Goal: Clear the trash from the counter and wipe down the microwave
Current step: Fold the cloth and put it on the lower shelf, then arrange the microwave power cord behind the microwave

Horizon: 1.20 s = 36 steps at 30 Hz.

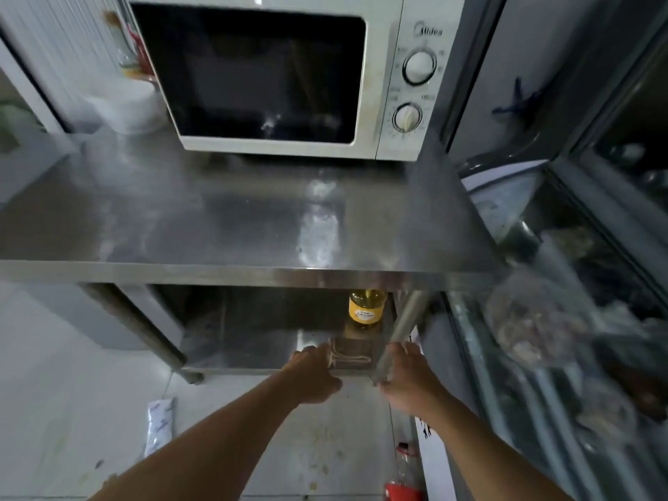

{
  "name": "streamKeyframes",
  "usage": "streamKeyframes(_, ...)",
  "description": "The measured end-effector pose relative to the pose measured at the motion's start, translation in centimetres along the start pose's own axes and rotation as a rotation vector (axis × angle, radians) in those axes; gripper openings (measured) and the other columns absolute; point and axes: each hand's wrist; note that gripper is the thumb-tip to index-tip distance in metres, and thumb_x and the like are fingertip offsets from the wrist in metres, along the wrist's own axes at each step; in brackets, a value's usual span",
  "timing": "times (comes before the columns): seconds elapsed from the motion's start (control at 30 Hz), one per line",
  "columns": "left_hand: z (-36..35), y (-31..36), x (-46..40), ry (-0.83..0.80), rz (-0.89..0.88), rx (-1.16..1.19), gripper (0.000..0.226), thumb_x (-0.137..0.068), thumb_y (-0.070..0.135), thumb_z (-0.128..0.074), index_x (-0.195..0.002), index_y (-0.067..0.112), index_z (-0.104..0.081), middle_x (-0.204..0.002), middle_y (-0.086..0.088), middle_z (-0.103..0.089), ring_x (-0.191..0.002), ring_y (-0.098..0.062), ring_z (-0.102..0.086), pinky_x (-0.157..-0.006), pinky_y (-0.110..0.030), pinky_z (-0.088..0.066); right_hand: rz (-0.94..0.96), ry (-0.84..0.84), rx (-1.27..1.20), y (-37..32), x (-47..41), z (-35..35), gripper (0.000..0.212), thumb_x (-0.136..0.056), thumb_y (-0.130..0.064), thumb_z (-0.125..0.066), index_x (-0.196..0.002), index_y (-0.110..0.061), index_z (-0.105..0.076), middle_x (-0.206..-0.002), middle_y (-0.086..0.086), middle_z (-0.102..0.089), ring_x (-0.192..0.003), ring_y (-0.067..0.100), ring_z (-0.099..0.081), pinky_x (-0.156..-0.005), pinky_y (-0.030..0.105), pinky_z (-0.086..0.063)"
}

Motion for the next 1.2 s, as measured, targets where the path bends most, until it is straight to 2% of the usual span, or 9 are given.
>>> streamKeyframes(0.1, 3.3, 2.6, 4.2, 0.011, -0.032, -0.037, 0.056, -0.090, 0.025, -0.056, -0.141, 0.017, -0.035, -0.140, -0.010, -0.045, -0.127, -0.027, -0.045, -0.103, -0.030, -0.037, -0.006, 0.023, -0.046, -2.0, 3.7, 4.0, 0.063, -0.085, -0.019, -0.064, -0.138, -0.019, -0.032, -0.138, 0.005, -0.033, -0.131, 0.023, -0.036, -0.104, 0.034, -0.042)
streamKeyframes(0.2, 7.0, 4.8, 7.8, 0.039, -0.006, -0.037, 0.050, -0.090, 0.025, -0.056, -0.136, 0.012, -0.040, -0.135, -0.011, -0.050, -0.123, -0.028, -0.048, -0.101, -0.031, -0.039, -0.007, 0.069, -0.055, -3.7, 6.6, 8.2, 0.052, -0.084, -0.018, -0.064, -0.129, -0.019, -0.039, -0.133, 0.004, -0.039, -0.124, 0.021, -0.043, -0.102, 0.034, -0.043)
streamKeyframes(0.33, 11.1, 7.4, 11.6, 0.064, 0.016, 0.021, 0.069, -0.084, 0.031, -0.059, -0.144, 0.015, -0.029, -0.138, -0.010, -0.046, -0.127, -0.029, -0.043, -0.105, -0.036, -0.039, 0.007, 0.115, -0.068, -5.8, 10.0, 13.6, 0.059, -0.083, -0.019, -0.066, -0.133, -0.017, -0.037, -0.139, 0.003, -0.038, -0.131, 0.022, -0.038, -0.107, 0.033, -0.037)
streamKeyframes(0.47, 14.6, 9.7, 13.8, 0.119, -0.045, 0.068, 0.056, -0.083, 0.026, -0.062, -0.133, 0.016, -0.041, -0.123, -0.006, -0.055, -0.113, -0.023, -0.052, -0.095, -0.032, -0.045, 0.024, 0.181, -0.045, -7.2, 12.4, 18.2, 0.060, -0.079, -0.021, -0.067, -0.132, -0.016, -0.038, -0.135, 0.008, -0.041, -0.128, 0.025, -0.041, -0.105, 0.029, -0.037)
streamKeyframes(0.57, 17.0, 11.5, 15.1, 0.155, -0.043, 0.034, 0.066, -0.087, 0.032, -0.060, -0.143, 0.016, -0.029, -0.141, -0.010, -0.043, -0.129, -0.029, -0.041, -0.106, -0.037, -0.037, 0.039, 0.219, -0.047, -7.6, 13.7, 21.1, 0.049, -0.081, -0.018, -0.064, -0.125, -0.017, -0.042, -0.132, 0.008, -0.042, -0.126, 0.024, -0.041, -0.105, 0.028, -0.036)
streamKeyframes(0.83, 21.6, 15.4, 18.3, 0.286, -0.070, 0.070, 0.068, -0.089, 0.029, -0.060, -0.146, 0.015, -0.025, -0.144, -0.011, -0.042, -0.130, -0.029, -0.043, -0.103, -0.035, -0.037, 0.105, 0.273, -0.093, -8.2, 15.6, 27.1, 0.061, -0.081, -0.022, -0.067, -0.133, -0.021, -0.035, -0.132, 0.006, -0.040, -0.125, 0.026, -0.043, -0.104, 0.036, -0.040)
streamKeyframes(1.0, 23.7, 17.1, 19.3, 0.355, -0.087, 0.095, 0.068, -0.090, 0.027, -0.060, -0.147, 0.014, -0.025, -0.145, -0.012, -0.041, -0.124, -0.027, -0.049, -0.102, -0.035, -0.040, 0.144, 0.310, -0.066, -9.2, 15.5, 30.4, 0.067, -0.083, -0.024, -0.065, -0.138, -0.013, -0.029, -0.141, 0.011, -0.033, -0.132, 0.027, -0.035, -0.109, 0.038, -0.034)
streamKeyframes(1.1, 25.3, 17.5, 19.0, 0.371, -0.090, 0.049, 0.067, -0.088, 0.031, -0.060, -0.144, 0.014, -0.027, -0.144, -0.012, -0.042, -0.129, -0.030, -0.044, -0.104, -0.037, -0.039, 0.142, 0.316, -0.051, -10.1, 15.2, 31.8, 0.076, -0.087, -0.025, -0.062, -0.146, -0.011, -0.016, -0.150, 0.010, -0.021, -0.138, 0.026, -0.029, -0.111, 0.036, -0.030)
streamKeyframes(1.2, 27.2, 17.6, 18.0, 0.378, -0.100, 0.043, 0.067, -0.088, 0.032, -0.060, -0.144, 0.014, -0.028, -0.145, -0.009, -0.041, -0.132, -0.029, -0.039, -0.104, -0.033, -0.037, 0.138, 0.325, -0.061, -11.0, 14.5, 32.8, 0.077, -0.088, -0.024, -0.061, -0.147, -0.012, -0.013, -0.150, 0.010, -0.021, -0.137, 0.026, -0.030, -0.111, 0.036, -0.031)
Point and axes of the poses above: each hand's wrist, its own x-axis away from the middle knuckle, its own z-axis out of the back of the hand, y = z × x
